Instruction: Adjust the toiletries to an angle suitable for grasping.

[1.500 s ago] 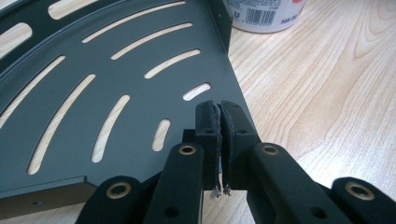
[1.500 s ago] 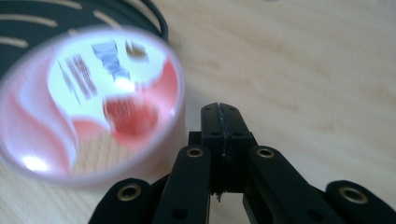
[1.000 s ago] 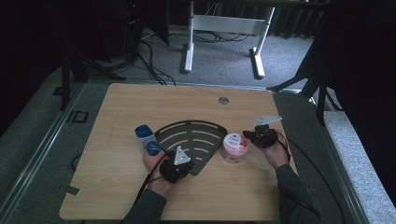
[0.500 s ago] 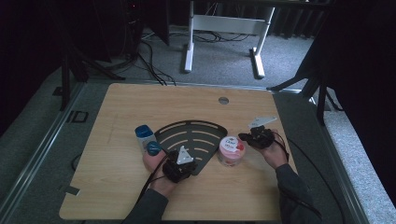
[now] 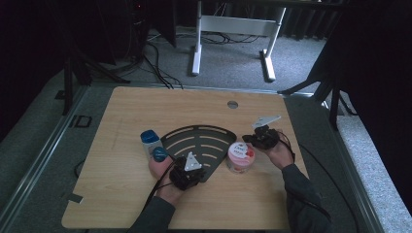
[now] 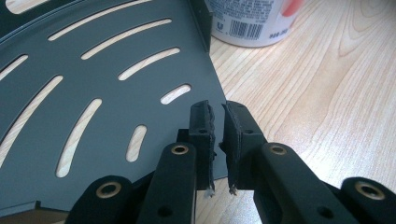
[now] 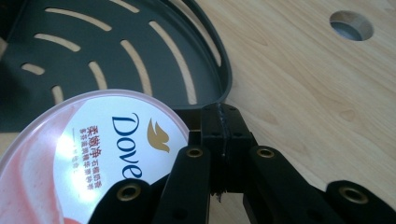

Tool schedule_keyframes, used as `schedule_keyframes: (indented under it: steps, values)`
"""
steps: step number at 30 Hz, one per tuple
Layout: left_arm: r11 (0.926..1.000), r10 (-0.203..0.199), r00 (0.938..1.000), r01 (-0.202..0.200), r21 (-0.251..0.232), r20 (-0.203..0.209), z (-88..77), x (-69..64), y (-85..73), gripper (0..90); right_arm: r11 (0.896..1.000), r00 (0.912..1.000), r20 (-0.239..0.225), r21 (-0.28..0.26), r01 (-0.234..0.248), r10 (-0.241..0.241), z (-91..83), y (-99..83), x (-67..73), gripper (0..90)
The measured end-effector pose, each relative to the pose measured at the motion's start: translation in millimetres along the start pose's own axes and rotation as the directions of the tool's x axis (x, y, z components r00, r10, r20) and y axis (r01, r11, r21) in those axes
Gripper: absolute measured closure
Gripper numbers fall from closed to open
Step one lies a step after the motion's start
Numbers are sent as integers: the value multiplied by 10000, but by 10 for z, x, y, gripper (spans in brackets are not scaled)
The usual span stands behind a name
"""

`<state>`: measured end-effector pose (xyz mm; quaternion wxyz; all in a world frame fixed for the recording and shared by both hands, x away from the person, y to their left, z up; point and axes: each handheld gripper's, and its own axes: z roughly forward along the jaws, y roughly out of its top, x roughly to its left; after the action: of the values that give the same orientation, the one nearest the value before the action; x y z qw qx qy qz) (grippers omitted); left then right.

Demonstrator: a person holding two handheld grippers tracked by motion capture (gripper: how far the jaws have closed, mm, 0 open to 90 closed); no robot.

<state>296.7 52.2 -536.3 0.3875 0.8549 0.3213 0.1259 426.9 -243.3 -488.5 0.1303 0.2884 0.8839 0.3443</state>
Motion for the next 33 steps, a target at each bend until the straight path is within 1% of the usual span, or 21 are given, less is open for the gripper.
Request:
schedule_keyframes:
  steps: [1,3,7,8,12,19,22,25,28,31,33]
  values:
    - [10000,0,10000,0,0,0,0,0,0,817,10000,10000,-77,29,19,-18,-7,-8,9,900]
    - [10000,-2,10000,2,-8,66,7,-12,5,817,9996,9995,-181,110,265,-263,-20,-37,58,900]
    - [10000,10,10000,-10,-9,79,15,-19,8,817,9990,9987,-308,177,408,-403,-24,-78,139,900]
    - [10000,64,9999,-64,-25,136,19,-31,14,815,9987,9977,-465,116,493,-487,-34,-108,198,900]
    - [9999,96,9998,-94,-77,192,15,-50,16,810,9988,9958,-773,-82,485,-490,-63,-160,320,900]
    - [9995,189,9991,-180,-247,370,-28,-64,6,799,9954,9895,-1093,-281,915,-941,-88,-198,580,900]
    - [9993,213,9988,-200,-311,433,-52,-68,-7,790,9945,9875,-1207,-369,978,-1016,-96,-213,664,900]
    - [9992,228,9985,-211,-346,506,-84,-74,-38,774,9934,9862,-1225,-424,1068,-1113,-110,-231,727,900]
    - [9994,249,9984,-236,-262,508,-109,-67,-82,762,9932,9859,-1253,-509,1050,-1106,-125,-257,773,900]
    - [9994,176,9984,-160,-299,543,-135,-45,-125,751,9935,9857,-1322,-582,979,-1048,-132,-276,789,899]
    - [9994,179,9983,-162,-302,563,-145,-28,-144,727,9936,9858,-1350,-667,913,-997,-140,-298,791,892]
